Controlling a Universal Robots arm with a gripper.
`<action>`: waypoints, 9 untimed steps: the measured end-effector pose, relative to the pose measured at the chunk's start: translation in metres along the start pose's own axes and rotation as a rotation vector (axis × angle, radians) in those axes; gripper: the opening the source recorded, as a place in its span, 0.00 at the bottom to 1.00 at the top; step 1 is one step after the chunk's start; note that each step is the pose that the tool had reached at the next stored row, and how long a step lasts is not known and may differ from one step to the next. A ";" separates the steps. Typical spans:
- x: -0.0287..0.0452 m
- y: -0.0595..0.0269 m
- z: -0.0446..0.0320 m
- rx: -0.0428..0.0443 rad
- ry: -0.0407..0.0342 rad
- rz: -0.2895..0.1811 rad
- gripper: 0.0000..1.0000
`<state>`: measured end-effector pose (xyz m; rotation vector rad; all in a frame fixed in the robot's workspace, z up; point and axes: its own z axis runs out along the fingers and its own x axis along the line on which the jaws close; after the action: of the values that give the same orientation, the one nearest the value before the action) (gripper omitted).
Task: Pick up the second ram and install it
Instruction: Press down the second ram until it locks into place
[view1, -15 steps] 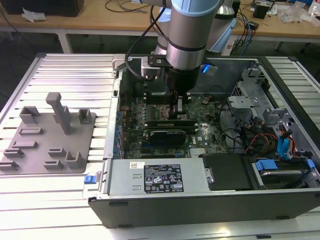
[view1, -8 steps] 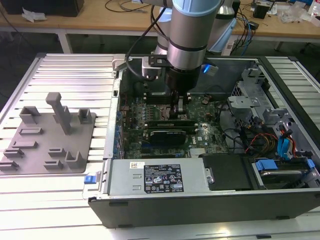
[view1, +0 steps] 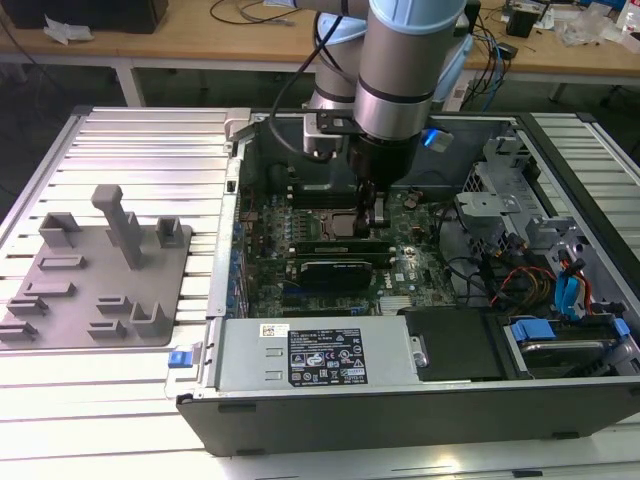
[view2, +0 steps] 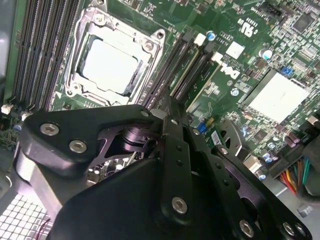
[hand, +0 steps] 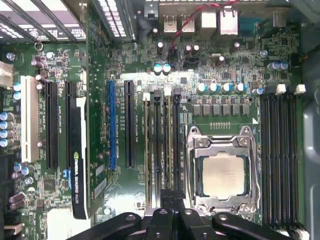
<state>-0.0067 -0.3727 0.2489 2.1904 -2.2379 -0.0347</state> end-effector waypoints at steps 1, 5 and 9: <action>0.0000 -0.0016 -0.0001 0.0000 0.0001 0.000 0.08; -0.0003 -0.0108 -0.0002 -0.0001 0.0001 0.000 0.08; -0.0004 -0.0193 0.0000 0.0000 0.0000 0.000 0.08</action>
<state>0.0126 -0.3726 0.2485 2.1904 -2.2378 -0.0348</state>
